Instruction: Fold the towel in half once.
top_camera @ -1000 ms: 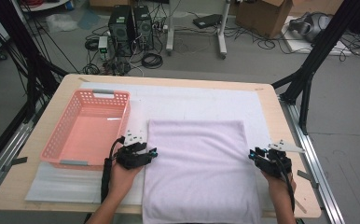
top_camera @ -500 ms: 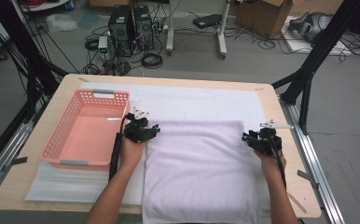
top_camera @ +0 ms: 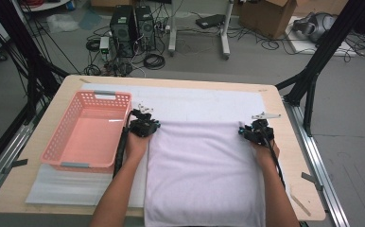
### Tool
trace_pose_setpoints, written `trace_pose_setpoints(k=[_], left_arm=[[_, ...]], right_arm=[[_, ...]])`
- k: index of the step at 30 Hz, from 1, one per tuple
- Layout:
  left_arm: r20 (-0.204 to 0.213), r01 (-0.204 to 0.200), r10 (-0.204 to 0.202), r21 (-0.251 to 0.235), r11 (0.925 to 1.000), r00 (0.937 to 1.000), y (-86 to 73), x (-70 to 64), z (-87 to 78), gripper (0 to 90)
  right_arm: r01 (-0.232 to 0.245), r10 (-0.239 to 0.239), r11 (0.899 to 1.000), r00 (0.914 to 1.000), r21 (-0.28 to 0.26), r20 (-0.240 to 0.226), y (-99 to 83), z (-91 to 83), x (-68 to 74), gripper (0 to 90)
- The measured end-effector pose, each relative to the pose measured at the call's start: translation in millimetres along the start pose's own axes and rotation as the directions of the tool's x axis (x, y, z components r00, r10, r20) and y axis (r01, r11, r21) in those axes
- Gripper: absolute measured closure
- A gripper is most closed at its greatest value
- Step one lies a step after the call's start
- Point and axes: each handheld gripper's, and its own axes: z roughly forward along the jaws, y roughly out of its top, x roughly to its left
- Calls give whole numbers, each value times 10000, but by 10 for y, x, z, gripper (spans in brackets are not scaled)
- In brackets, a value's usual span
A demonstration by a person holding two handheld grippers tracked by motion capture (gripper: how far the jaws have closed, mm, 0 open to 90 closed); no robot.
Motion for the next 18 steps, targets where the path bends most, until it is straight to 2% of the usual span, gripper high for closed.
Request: trace_pose_setpoints(k=[1, 3, 4, 5, 6, 8, 9, 11, 12, 13, 15, 17, 18], left_arm=[[-216, 261, -264, -123, 9996, 9994, 9, 0, 4, 829], [-415, 972, -990, -417, 9944, 9942, 24, 30, 7, 824], [-746, 1099, -1134, -491, 9927, 9908, 29, 27, 7, 797], [-1043, 1055, -1105, -520, 9931, 9884, 31, 33, 11, 756], [-1152, 1114, -1172, -559, 9922, 9864, 27, 53, 13, 696], [-1049, 1490, -1532, -474, 9877, 9826, 16, 114, 2, 564], [-894, 1528, -1556, -376, 9875, 9838, 5, 133, 6, 519], [-568, 1269, -1272, -93, 9919, 9903, -15, 115, 31, 509], [-490, 1152, -1156, -102, 9933, 9921, -14, 103, 32, 509], [-265, 1164, -1167, -97, 9931, 9928, -14, 102, 33, 518], [-80, 1041, -1041, -70, 9945, 9945, -16, 96, 30, 544], [314, 644, -641, -72, 9979, 9974, -16, 65, 31, 698], [339, 397, -395, -71, 9992, 9986, -13, 36, 34, 791]], right_arm=[[80, -80, 10000, 9999, -29, 116, 19, 7, -14, 860], [-56, 73, 9997, 9976, -247, 683, 59, 6, -28, 871], [-101, 128, 9994, 9968, -344, 785, 69, 18, -41, 869], [-261, 282, 9993, 9964, -271, 800, 69, 39, -41, 845], [-358, 370, 9992, 9959, -159, 820, 61, 65, -44, 770], [-773, 809, 9962, 9916, -400, 1006, 53, 56, -86, 635], [-1058, 1102, 9929, 9901, -538, 871, 49, 34, -121, 616], [-1401, 1442, 9874, 9881, -736, 537, 46, -1, -168, 580], [-1410, 1438, 9875, 9890, -703, 355, 43, 2, -185, 566], [-1428, 1439, 9886, 9894, -486, 183, 40, 17, -188, 559], [-1183, 1183, 9929, 9930, -80, 31, 27, 69, -176, 551], [-1151, 1152, 9933, 9932, -81, 146, 33, 80, -146, 586], [-1065, 1066, 9943, 9942, -87, 107, 34, 84, -141, 650]])
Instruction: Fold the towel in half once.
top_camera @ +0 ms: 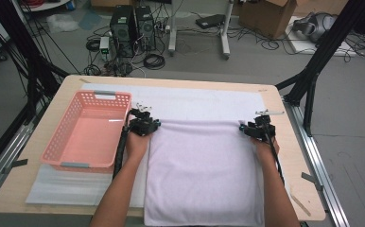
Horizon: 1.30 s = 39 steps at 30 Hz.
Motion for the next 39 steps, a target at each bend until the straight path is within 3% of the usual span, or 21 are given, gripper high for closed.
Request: trace_pose_setpoints(k=[1, 2, 5, 9, 12, 15, 17, 18, 19, 20, 22, 24, 26, 29, 31, 34, 35, 39], left_arm=[[-56, -57, 57, 17, 10000, 10000, 5, -12, 3, 826], [-16, 152, -152, 62, 9999, 9999, 11, 1, 1, 840], [-169, 945, -951, -302, 9951, 9953, 35, 61, -24, 850], [-228, 567, -599, -1205, 9911, 9979, 83, 60, -64, 851], [-193, 835, -886, -1872, 9788, 9959, 102, 78, -74, 849], [-201, 869, -929, -2030, 9753, 9955, 92, 92, -49, 848], [-417, 986, -1076, -1776, 9791, 9933, 76, 95, -31, 817], [-417, 1236, -1321, -1641, 9787, 9904, 69, 105, -23, 720], [-409, 1321, -1393, -1439, 9807, 9894, 64, 111, -27, 580], [-341, 1218, -1274, -1329, 9836, 9913, 60, 104, -34, 534], [-210, 1026, -1058, -1200, 9875, 9942, 62, 75, -58, 489], [-65, 926, -940, -1186, 9886, 9955, 73, 44, -98, 487], [183, 825, -807, -1311, 9879, 9966, 70, 11, -144, 546], [524, 685, -629, -1129, 9912, 9966, 35, -30, -198, 618], [667, 587, -534, -805, 9950, 9963, -17, -62, -220, 660], [878, 340, -346, 82, 9994, 9955, -75, -104, -226, 697], [821, 312, -309, -16, 9995, 9961, -106, -121, -246, 710], [942, 497, -497, 29, 9988, 9943, -204, -140, -290, 715]], right_arm=[[-30, 30, 10000, 9999, 5, -145, 2, 1, -1, 787], [-60, 60, 10000, 9986, 6, -525, 2, 6, 3, 852], [287, -284, 9996, 9989, 66, -372, 20, -4, 25, 873], [77, -82, 9969, 9999, -786, -71, 54, -100, -40, 875], [193, -164, 9914, 9996, -1296, 240, 96, -142, -27, 875], [222, -151, 9872, 9988, -1583, 458, 137, -144, -1, 873], [253, -163, 9885, 9980, -1493, 611, 158, -121, 15, 867], [313, -211, 9898, 9970, -1392, 739, 155, -97, 23, 839], [220, -130, 9924, 9971, -1214, 745, 145, -74, 23, 744], [58, 45, 9935, 9959, -1134, 904, 132, -63, 13, 635], [-525, 612, 9919, 9955, -1158, 729, 114, -86, -34, 572], [-568, 672, 9902, 9946, -1273, 790, 109, -152, -48, 585], [-400, 495, 9901, 9965, -1349, 678, 125, -228, -41, 606], [-66, 100, 9895, 9997, -1443, 231, 134, -318, -8, 624], [197, -222, 9927, 9996, -1192, -194, 115, -344, 28, 648], [531, -595, 9952, 9952, -822, -774, 33, -355, 84, 681], [585, -651, 9962, 9924, -650, -1046, -2, -356, 98, 697], [853, -828, 9962, 9894, 156, -1194, -150, -342, 138, 727]])
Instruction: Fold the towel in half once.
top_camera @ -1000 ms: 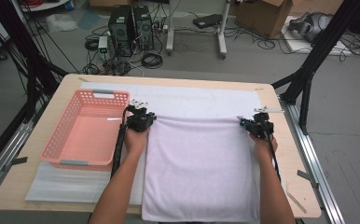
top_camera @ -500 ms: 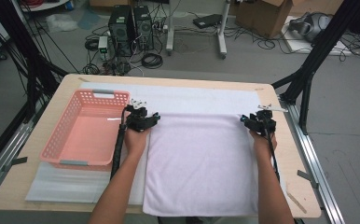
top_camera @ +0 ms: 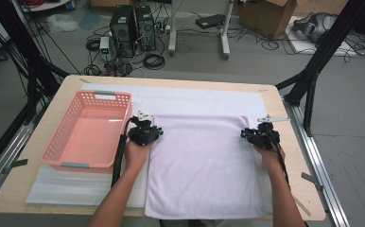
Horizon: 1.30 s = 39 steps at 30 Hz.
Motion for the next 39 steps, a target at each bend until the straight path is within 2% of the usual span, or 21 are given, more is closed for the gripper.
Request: trace_pose_setpoints(k=[2, 3, 4, 5, 6, 8, 12, 14, 16, 18, 21, 22, 24, 26, 27, 31, 34, 36, 39], left_arm=[[157, 143, -142, -65, 9999, 9998, -34, -13, -24, 669], [138, 34, -33, -75, 10000, 9999, -44, -30, -31, 656], [44, -156, 156, -50, 9999, 9999, -49, -45, -39, 649], [48, -216, 217, -30, 9998, 9998, -52, -50, -48, 649], [81, -139, 139, -12, 9999, 9999, -51, -47, -58, 645], [201, 42, -42, 12, 10000, 9998, -48, -40, -92, 616], [857, -96, 101, -67, 9999, 9963, -76, -92, -182, 501], [1077, -376, 406, -299, 9988, 9934, -78, -136, -253, 461], [1220, -377, 467, -751, 9965, 9914, -89, -160, -345, 459], [1514, -242, 376, -891, 9957, 9878, -103, -163, -410, 463], [1866, -45, 226, -969, 9953, 9822, -153, -155, -480, 416], [1951, -23, 213, -969, 9953, 9805, -174, -156, -499, 396], [2263, -75, 308, -1029, 9947, 9736, -224, -159, -530, 356], [2286, -400, 631, -1041, 9938, 9715, -285, -173, -550, 321], [2311, -461, 697, -1059, 9933, 9704, -314, -171, -563, 305], [2533, -470, 823, -1423, 9887, 9639, -410, -157, -624, 256], [2642, -559, 1009, -1728, 9834, 9592, -462, -179, -670, 245], [2646, -790, 1280, -1882, 9790, 9558, -462, -201, -687, 240], [2567, -860, 1355, -1951, 9770, 9569, -468, -221, -695, 207]], right_arm=[[259, -281, 9991, 9975, 347, 643, -70, 2, -11, 768], [258, -279, 9994, 9952, 242, 934, -95, -17, -19, 785], [266, -300, 9993, 9897, 258, 1397, -110, -34, -27, 751], [97, -123, 9998, 9867, 169, 1623, -122, -46, -47, 727], [-196, 180, 9998, 9876, 87, 1562, -129, -60, -61, 731], [-138, 150, 9999, 9869, -88, 1608, -142, -106, -27, 736], [-218, 291, 9955, 9965, -919, 788, -241, -304, 52, 694], [-180, 227, 9949, 9986, -995, 469, -338, -409, 115, 672], [50, -21, 9961, 9995, -877, 328, -451, -501, 199, 672], [229, -218, 9973, 9996, -694, 167, -573, -579, 285, 712], [741, -735, 9971, 9967, -177, 343, -734, -633, 390, 743], [957, -942, 9952, 9936, -210, 625, -769, -652, 412, 745], [775, -750, 9967, 9927, -226, 946, -792, -697, 403, 745], [642, -565, 9962, 9906, -584, 1246, -804, -772, 418, 748], [552, -449, 9947, 9920, -865, 1177, -806, -820, 431, 740], [314, -172, 9893, 9948, -1425, 1001, -796, -966, 490, 637], [94, 133, 9867, 9904, -1624, 1377, -815, -1009, 519, 517], [-149, 407, 9841, 9888, -1767, 1435, -819, -1013, 531, 431], [-208, 481, 9828, 9882, -1837, 1454, -820, -996, 568, 294]])
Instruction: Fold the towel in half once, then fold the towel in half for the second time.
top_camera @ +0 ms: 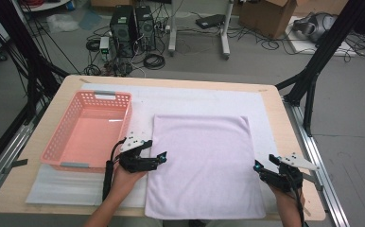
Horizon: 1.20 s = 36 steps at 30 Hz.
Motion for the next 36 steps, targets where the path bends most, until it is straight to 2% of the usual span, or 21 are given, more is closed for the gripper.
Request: trace_pose_setpoints(k=[2, 4, 7, 10, 13, 19, 30, 32, 34, 36], left_arm=[[-164, -174, 176, 90, 9998, 9997, -37, -20, -4, 177], [-119, -221, 222, 95, 9997, 9997, -73, -37, -19, 177], [6, -208, 209, -201, 9996, 9998, -67, -57, -63, 178], [96, -201, 204, -335, 9992, 9997, -63, -72, -91, 191], [154, -70, 76, -403, 9992, 9999, -65, -57, -111, 195], [97, -5, 8, -336, 9994, 10000, -67, -32, -116, 210], [15, 140, -140, -239, 9996, 9999, -70, -5, -134, 213], [54, 196, -195, -121, 9997, 9998, -73, 7, -125, 215], [30, 235, -234, -37, 9997, 9997, -80, 11, -105, 215], [32, 248, -248, 10, 9997, 9997, -76, 10, -87, 215]], right_arm=[[133, -133, 9999, 9997, 15, -199, -20, 21, 18, 252], [303, -302, 9995, 9987, 29, -419, -39, 49, 24, 227], [484, -480, 9988, 9971, 57, -588, -42, 80, 20, 201], [680, -697, 9974, 9941, -231, -828, -45, 76, 20, 195], [629, -682, 9966, 9922, -536, -1040, -45, 59, 11, 186], [565, -646, 9960, 9905, -694, -1211, -36, 22, -3, 185], [406, -488, 9966, 9919, -713, -1172, -21, 26, -36, 185], [369, -434, 9977, 9922, -574, -1170, -26, 35, -37, 185], [620, -660, 9972, 9925, -420, -1029, -35, 57, -49, 185], [531, -559, 9982, 9932, -294, -1022, -51, 69, -74, 185]])
